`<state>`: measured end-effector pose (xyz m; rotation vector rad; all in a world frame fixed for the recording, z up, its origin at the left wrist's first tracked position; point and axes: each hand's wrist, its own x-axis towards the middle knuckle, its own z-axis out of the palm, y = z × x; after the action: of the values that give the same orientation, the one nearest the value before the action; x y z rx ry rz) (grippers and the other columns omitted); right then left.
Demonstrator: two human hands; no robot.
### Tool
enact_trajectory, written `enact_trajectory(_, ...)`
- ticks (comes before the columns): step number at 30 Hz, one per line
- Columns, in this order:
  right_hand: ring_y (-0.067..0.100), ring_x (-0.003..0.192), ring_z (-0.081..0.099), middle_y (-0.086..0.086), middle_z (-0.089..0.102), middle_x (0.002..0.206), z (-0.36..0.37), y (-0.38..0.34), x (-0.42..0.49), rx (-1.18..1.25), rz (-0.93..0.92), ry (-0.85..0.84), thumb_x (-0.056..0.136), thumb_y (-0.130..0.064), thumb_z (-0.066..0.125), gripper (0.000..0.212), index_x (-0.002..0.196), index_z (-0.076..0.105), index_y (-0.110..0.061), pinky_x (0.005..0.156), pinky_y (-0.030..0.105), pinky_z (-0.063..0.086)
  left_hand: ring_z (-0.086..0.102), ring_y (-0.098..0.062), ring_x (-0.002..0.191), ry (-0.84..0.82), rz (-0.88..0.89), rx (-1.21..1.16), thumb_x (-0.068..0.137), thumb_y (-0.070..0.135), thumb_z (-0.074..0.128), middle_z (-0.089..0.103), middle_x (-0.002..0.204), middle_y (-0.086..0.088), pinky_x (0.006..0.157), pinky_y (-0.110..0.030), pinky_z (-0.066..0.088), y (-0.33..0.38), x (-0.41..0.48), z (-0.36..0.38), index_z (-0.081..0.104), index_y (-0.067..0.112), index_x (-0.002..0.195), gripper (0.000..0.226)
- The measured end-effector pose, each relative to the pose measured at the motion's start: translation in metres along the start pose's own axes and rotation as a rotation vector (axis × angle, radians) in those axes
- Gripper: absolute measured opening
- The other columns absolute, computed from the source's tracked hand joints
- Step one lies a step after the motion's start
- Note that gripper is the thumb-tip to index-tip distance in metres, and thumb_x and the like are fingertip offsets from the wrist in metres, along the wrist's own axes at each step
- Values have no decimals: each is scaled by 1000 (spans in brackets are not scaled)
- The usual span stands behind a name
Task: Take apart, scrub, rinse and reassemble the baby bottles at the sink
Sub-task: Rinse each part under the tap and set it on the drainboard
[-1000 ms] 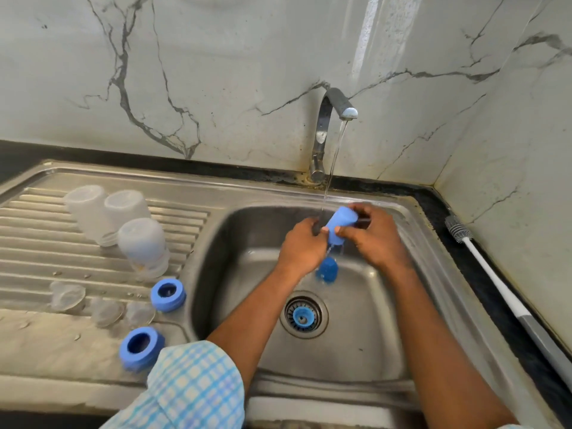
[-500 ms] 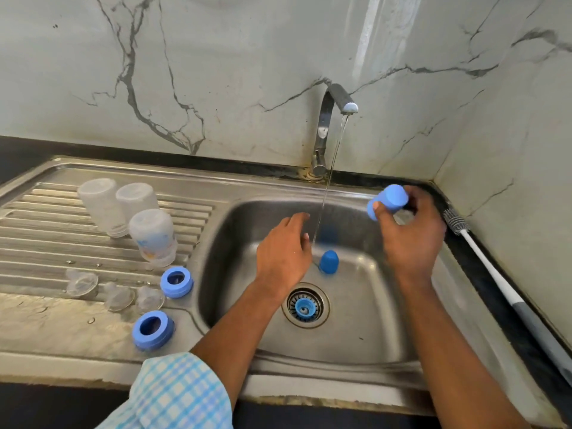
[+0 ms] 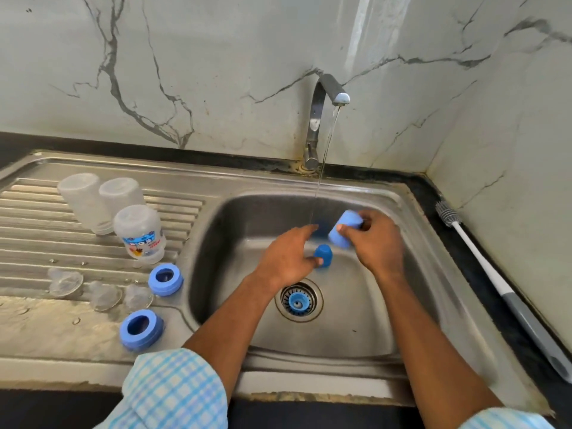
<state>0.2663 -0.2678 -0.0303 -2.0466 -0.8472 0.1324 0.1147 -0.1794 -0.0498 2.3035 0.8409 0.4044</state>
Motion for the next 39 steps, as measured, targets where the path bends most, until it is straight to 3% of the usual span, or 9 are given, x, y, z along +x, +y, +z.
enact_trajectory(4, 3, 74, 64, -7, 68, 85, 15, -10, -18, -15, -96, -337, 78, -31, 82, 29, 101, 70, -17, 59, 12, 50, 51, -20, 128, -60, 15, -151, 78, 34, 82, 51, 144, -1, 106, -35, 44, 6, -2, 1, 34, 22, 151, 89)
enact_trajectory(9, 11, 92, 69, 2, 70, 113, 29, -16, -16, 188, -67, -442, 95, -40, 61, 39, 124, 63, -14, 75, 19, 54, 58, -20, 108, 200, -161, -170, 80, 24, 80, 61, 128, -4, 87, -28, 45, -10, 2, -21, 49, 20, 136, 64)
enact_trajectory(12, 17, 91, 67, 6, 71, 107, 55, 8, -1, -223, -109, -611, 97, -34, 61, 26, 111, 69, -13, 86, 33, 54, 59, -27, 113, 294, -304, -113, 82, 27, 76, 59, 130, -5, 95, -38, 50, -18, 3, -30, 45, 26, 137, 63)
enact_trajectory(17, 25, 105, 64, 11, 68, 118, 108, 38, 0, -781, -208, -973, 87, -21, 72, 34, 119, 69, -9, 91, 35, 53, 59, -27, 112, 310, -309, -18, 86, 28, 72, 58, 129, -5, 91, -40, 50, -18, 9, -30, 42, 26, 139, 61)
enact_trajectory(22, 27, 100, 63, 13, 64, 115, 131, 44, -11, -935, -338, -1015, 87, -33, 71, 43, 119, 63, -7, 76, 33, 51, 58, -23, 111, 292, -329, -7, 88, 26, 72, 56, 129, -4, 85, -34, 48, -22, 17, -27, 39, 25, 140, 62)
enact_trajectory(27, 23, 95, 61, 10, 62, 113, 135, 40, -15, -981, -395, -1001, 87, -34, 69, 42, 119, 59, -10, 77, 32, 51, 59, -23, 110, 300, -341, -18, 87, 26, 73, 57, 128, -4, 87, -36, 51, -23, 18, -26, 40, 25, 138, 61)
enact_trajectory(30, 24, 91, 64, 9, 67, 104, 126, 34, 4, -759, -265, -819, 84, -26, 66, 27, 105, 66, -9, 77, 35, 55, 60, -24, 108, 309, -355, -53, 86, 27, 73, 59, 127, -4, 87, -38, 51, -23, 18, -26, 42, 26, 137, 59)
enact_trajectory(34, 23, 71, 60, 12, 62, 82, 108, 21, 44, 94, 339, -545, 88, -12, 61, 7, 92, 65, -8, 62, 33, 52, 61, -27, 111, 325, -401, -99, 85, 30, 74, 59, 130, -4, 89, -39, 52, -24, 18, -27, 42, 28, 138, 62)
enact_trajectory(39, 30, 80, 64, 20, 67, 91, 106, 18, 43, 802, 729, -457, 98, -19, 38, 26, 100, 62, -7, 75, 44, 53, 60, -27, 113, 323, -410, -109, 85, 32, 74, 57, 133, -5, 93, -41, 53, -23, 18, -28, 41, 27, 140, 64)
